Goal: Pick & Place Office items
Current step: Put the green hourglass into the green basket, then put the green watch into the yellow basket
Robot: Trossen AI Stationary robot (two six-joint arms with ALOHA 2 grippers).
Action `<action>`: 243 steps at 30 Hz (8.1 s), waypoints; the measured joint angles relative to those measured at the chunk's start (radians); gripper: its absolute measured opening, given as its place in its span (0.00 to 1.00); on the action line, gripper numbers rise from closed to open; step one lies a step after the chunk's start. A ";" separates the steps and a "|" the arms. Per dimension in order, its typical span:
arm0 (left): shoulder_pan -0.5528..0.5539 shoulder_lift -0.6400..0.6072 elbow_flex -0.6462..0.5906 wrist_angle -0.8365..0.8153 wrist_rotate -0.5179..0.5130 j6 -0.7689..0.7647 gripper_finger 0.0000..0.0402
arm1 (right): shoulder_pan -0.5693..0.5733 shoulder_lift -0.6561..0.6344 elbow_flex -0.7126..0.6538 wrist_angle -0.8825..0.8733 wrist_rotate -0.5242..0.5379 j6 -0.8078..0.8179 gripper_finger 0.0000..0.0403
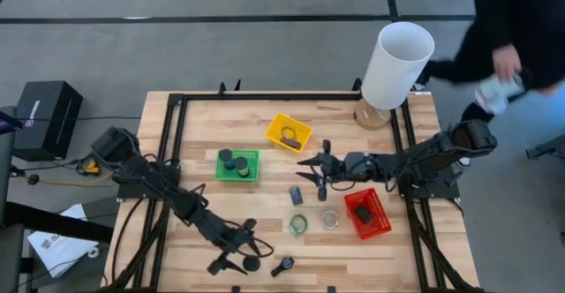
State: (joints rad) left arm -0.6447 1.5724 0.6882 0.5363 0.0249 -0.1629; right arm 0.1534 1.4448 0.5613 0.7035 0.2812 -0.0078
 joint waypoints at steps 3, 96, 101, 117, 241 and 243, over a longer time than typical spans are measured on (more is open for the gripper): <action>0.002 0.014 0.000 0.002 -0.002 -0.001 0.75 | 0.000 0.014 0.012 0.002 0.000 -0.001 0.33; 0.785 -0.440 0.000 -0.583 -0.008 0.271 0.54 | -0.012 0.016 0.013 -0.072 -0.019 -0.001 0.33; 0.817 -0.441 -0.024 -0.582 -0.007 0.269 0.54 | -0.012 0.016 0.013 -0.074 -0.019 -0.001 0.33; 0.850 -0.440 -0.273 -0.396 -0.010 0.124 0.54 | -0.012 0.016 0.013 -0.076 -0.019 -0.001 0.33; 0.633 -0.754 -0.292 -0.213 -0.024 0.181 0.53 | -0.439 0.452 0.610 -0.815 -0.079 0.128 0.13; 0.633 -0.754 -0.292 -0.214 -0.024 0.181 0.53 | -0.440 0.451 0.613 -0.811 -0.082 0.128 0.16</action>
State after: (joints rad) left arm -0.0120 0.8181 0.3965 0.3223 0.0010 0.0177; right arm -0.2867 1.8961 1.1740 -0.1075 0.1993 0.1203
